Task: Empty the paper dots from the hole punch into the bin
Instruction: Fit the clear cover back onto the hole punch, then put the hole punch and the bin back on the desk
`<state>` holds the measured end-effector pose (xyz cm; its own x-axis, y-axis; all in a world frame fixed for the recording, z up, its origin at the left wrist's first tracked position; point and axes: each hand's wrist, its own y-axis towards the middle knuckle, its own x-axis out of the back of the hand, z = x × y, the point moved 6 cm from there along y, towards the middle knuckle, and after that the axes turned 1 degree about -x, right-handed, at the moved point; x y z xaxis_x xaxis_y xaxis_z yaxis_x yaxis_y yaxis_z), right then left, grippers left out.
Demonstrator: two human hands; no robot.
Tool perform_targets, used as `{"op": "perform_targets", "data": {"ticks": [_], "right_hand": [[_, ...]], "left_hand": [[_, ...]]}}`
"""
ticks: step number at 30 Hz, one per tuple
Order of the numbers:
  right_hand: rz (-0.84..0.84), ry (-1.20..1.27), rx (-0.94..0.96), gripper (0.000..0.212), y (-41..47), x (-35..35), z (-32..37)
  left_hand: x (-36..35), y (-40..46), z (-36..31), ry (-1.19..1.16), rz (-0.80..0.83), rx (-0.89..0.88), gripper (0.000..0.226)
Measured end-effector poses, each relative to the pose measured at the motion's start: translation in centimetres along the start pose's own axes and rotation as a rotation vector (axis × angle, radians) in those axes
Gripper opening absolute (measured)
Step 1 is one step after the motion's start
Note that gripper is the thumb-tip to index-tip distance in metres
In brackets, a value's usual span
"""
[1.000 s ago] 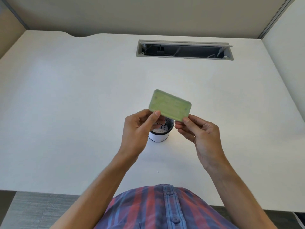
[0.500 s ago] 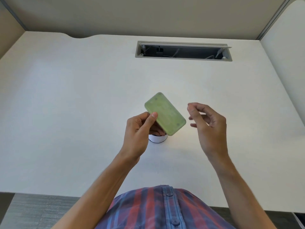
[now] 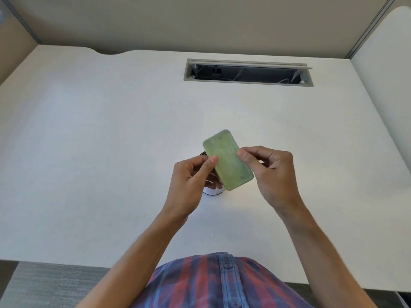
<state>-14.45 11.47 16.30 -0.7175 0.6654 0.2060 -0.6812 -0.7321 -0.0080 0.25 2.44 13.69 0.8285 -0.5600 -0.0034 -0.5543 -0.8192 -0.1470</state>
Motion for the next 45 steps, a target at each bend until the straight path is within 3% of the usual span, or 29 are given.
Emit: {"op": "perform_targets", "data": {"ticks": [2,4,8,10,13,18,21,24,29,33,39,42,45], "right_hand": [[-0.083,-0.105,0.075,0.012,-0.4,0.2,0.3],[-0.153,-0.234,0.224,0.009,-1.1,-0.1,1.1],[-0.233,-0.499,0.557,0.014,-3.1,-1.4,2.4],[-0.258,-0.513,0.624,0.015,-3.6,-1.5,2.7],[-0.211,-0.365,0.533,0.023,-3.4,-1.0,2.7],[-0.010,-0.133,0.049,0.068,-2.0,-0.3,0.4],[0.139,0.032,-0.135,0.063,-1.8,-0.7,-0.4],[0.207,0.139,-0.150,0.056,-1.7,-0.7,0.1],[0.207,0.196,-0.165,0.064,-1.2,-0.2,-0.1],[0.061,0.227,-0.187,0.063,-0.2,1.0,-1.6],[-0.231,-0.401,-0.082,0.057,3.2,5.0,-5.7],[-0.223,-0.696,-0.030,0.046,4.6,5.7,-8.1],[-0.249,-0.889,-0.041,0.049,5.6,6.4,-10.2]], "left_hand": [[0.5,0.2,-0.2,0.040,-0.111,-0.010,0.017],[0.4,0.5,-0.6,0.031,-0.144,0.009,0.023],[-0.4,0.8,-2.0,-0.056,-0.062,0.021,0.020],[-0.5,0.9,-2.3,-0.146,-0.022,0.044,0.023],[-0.7,0.9,-1.8,-0.228,0.039,0.082,0.026],[-0.8,1.1,-1.0,-0.265,0.059,0.087,0.026],[-1.0,1.3,-0.9,-0.284,0.099,0.053,0.025],[-1.1,1.5,-1.0,-0.290,0.126,0.027,0.032],[-1.5,1.7,-1.4,-0.154,0.177,-0.036,0.030],[-1.0,2.1,-1.8,0.071,0.027,-0.148,0.042],[1.1,2.1,-1.0,0.099,-0.196,-0.220,0.034],[1.8,1.7,0.2,0.237,-0.187,-0.260,0.041],[2.4,1.0,2.3,0.324,-0.129,-0.229,0.056]]}}
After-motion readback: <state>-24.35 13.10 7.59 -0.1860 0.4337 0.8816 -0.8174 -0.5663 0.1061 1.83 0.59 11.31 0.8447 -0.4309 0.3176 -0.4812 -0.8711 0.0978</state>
